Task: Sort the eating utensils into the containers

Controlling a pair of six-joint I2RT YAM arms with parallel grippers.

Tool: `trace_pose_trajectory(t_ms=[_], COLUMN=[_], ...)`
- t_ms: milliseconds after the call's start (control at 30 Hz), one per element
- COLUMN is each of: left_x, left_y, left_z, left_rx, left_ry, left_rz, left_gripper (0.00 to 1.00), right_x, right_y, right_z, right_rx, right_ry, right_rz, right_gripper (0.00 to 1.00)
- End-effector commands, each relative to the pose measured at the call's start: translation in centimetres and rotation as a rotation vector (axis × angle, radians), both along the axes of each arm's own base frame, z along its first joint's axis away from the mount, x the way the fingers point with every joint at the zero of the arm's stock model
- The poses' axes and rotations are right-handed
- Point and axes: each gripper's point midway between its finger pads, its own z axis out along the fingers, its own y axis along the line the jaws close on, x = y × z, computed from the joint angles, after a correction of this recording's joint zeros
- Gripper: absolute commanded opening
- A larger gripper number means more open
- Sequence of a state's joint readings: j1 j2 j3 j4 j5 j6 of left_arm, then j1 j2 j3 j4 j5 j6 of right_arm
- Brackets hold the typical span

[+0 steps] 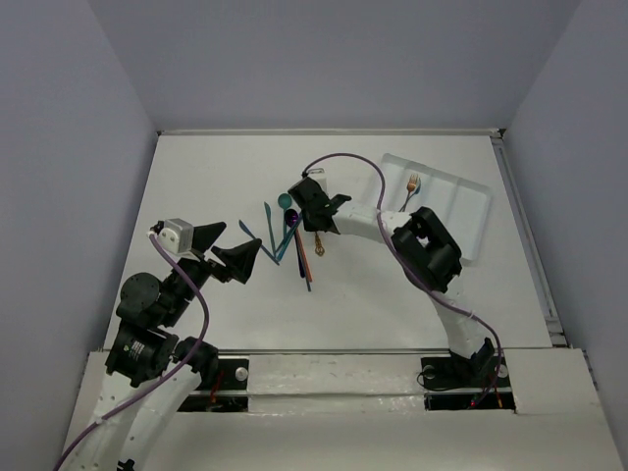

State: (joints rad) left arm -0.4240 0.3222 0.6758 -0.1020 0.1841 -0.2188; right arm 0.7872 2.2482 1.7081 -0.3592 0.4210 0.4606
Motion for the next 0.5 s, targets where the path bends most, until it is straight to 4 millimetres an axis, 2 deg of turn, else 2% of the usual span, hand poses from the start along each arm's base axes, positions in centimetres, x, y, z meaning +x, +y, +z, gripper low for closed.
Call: trace_pose_trajectory(t_ms=[0, 133, 233, 267, 300, 333, 367, 467], left_x=[-0.8, -0.8, -0.8, -0.8, -0.7, -0.8, -0.7, -0.7], left_y=[0.1, 0.1, 0.0, 0.0, 0.0, 0.1, 0.0, 0.1], left_z=[2.7, 2.7, 2.7, 2.6, 2.5, 2.5, 2.5, 2.6], left_rx=[-0.032, -0.032, -0.032, -0.031, -0.030, -0.031, -0.030, -0.029], left_ry=[-0.080, -0.078, -0.078, -0.075, -0.074, -0.075, -0.072, -0.074], left_rz=[-0.014, -0.016, -0.016, -0.018, -0.016, -0.016, -0.016, -0.014], left_gripper=[0.99, 0.99, 0.99, 0.99, 0.99, 0.99, 0.99, 0.99], right_x=[-0.4, 0.1, 0.5, 0.8, 1.2, 1.6, 2.0, 2.4], right_y=[-1.8, -3.0, -3.6, -4.2, -5.4, -5.7, -7.0, -9.6], right_z=[0.0, 1.8, 4.2, 6.0, 6.6, 7.6, 9.4, 11.9], right_rx=[-0.062, -0.087, -0.076, -0.056, -0.050, -0.013, 0.035, 0.097], right_ry=[-0.019, -0.076, -0.128, -0.158, -0.168, -0.187, -0.210, -0.249], right_rz=[-0.066, -0.111, -0.139, -0.163, -0.194, -0.204, -0.225, -0.266], right_gripper=[0.02, 0.00, 0.00, 0.00, 0.00, 0.00, 0.00, 0.00])
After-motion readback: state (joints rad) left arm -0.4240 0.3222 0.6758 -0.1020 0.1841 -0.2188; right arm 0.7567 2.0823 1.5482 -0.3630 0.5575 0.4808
